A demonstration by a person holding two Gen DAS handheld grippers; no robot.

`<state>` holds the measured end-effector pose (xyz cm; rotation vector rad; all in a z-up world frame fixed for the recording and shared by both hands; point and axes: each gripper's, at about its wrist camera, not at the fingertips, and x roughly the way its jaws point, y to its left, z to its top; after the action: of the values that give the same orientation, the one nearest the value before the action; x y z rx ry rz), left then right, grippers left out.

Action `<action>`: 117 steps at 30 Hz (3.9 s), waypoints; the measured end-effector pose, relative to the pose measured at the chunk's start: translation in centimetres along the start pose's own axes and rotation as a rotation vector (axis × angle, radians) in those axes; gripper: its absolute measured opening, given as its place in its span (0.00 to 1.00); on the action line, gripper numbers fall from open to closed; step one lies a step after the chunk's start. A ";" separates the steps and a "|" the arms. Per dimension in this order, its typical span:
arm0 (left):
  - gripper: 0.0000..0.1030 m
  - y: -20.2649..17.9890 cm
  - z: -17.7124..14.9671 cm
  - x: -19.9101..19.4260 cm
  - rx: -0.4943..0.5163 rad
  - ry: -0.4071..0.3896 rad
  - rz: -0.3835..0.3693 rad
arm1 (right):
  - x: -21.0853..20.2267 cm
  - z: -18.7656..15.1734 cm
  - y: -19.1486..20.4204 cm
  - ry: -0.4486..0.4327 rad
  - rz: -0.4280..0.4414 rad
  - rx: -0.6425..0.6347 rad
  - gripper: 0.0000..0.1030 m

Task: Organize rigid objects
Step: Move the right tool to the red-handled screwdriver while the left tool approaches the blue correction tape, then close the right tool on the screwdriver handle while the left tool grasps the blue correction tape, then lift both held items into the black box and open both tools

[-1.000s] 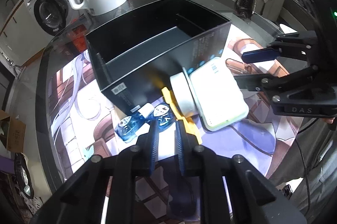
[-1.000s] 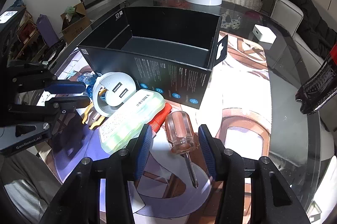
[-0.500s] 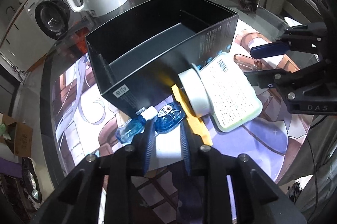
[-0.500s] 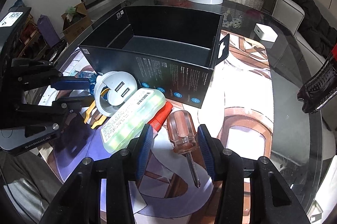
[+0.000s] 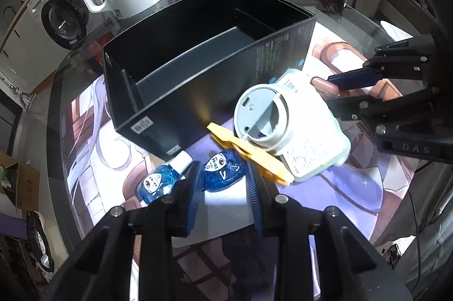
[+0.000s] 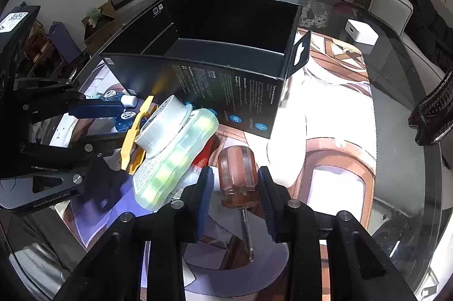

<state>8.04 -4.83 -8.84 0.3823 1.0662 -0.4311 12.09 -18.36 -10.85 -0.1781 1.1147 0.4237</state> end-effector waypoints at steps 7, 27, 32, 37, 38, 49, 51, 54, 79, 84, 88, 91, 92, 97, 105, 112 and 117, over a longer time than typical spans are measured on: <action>0.23 -0.6 -1.8 -2.2 -0.004 0.002 -0.019 | -0.8 -0.6 1.2 0.013 0.045 -0.022 0.27; 0.41 -0.1 0.4 0.9 0.044 0.009 0.012 | 0.6 -0.4 1.4 0.032 0.007 -0.048 0.27; 0.19 0.1 0.0 0.5 0.039 0.049 -0.022 | 0.6 -0.4 1.3 0.032 0.011 -0.047 0.27; 0.19 0.5 -1.1 -0.1 0.034 0.056 0.014 | 0.6 -0.4 1.1 0.036 0.007 -0.047 0.27; 0.22 0.6 -1.4 -0.2 0.041 0.058 0.023 | 0.6 -0.3 1.1 0.035 0.005 -0.049 0.27; 0.40 1.1 -2.2 0.1 0.067 0.089 -0.017 | 0.8 -0.5 1.4 0.036 0.004 -0.046 0.29; 0.36 1.1 -2.5 0.0 0.061 0.101 -0.035 | 0.8 -0.6 1.3 0.036 0.004 -0.046 0.29; 0.36 0.9 -3.1 -0.3 0.071 0.104 -0.031 | 0.7 -0.7 1.3 0.037 0.004 -0.045 0.29; 0.28 0.5 -2.6 -5.8 -0.004 -0.098 -0.039 | -1.9 -0.6 1.0 -0.038 0.011 -0.004 0.26; 0.28 1.3 -1.5 -9.5 -0.087 -0.302 -0.003 | -6.2 -0.3 1.8 -0.220 0.040 -0.010 0.26; 0.28 1.4 -1.4 -13.1 -0.141 -0.510 0.086 | -10.3 -0.6 2.5 -0.424 0.049 -0.024 0.26; 0.28 1.3 -1.7 -15.3 -0.176 -0.647 0.131 | -13.3 -1.2 3.2 -0.587 0.019 -0.037 0.26; 0.28 1.2 -1.8 -15.9 -0.182 -0.683 0.155 | -14.1 -1.5 3.6 -0.634 0.008 -0.043 0.26; 0.28 1.6 -1.3 -16.4 -0.217 -0.746 0.164 | -17.6 -2.8 5.1 -0.830 -0.038 -0.123 0.26; 0.28 2.4 0.2 -15.8 -0.268 -0.765 0.144 | -18.3 -1.1 6.0 -0.860 -0.033 -0.133 0.26; 0.28 4.7 3.5 -13.1 -0.327 -0.716 0.125 | -17.1 3.5 4.2 -0.800 -0.011 -0.020 0.26; 0.28 6.1 5.7 -9.5 -0.377 -0.605 0.093 | -13.7 7.8 2.4 -0.702 0.017 0.058 0.26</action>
<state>11.46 -1.01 2.69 -0.0420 0.5165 -0.2289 12.46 -16.77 5.01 0.0357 0.4374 0.4220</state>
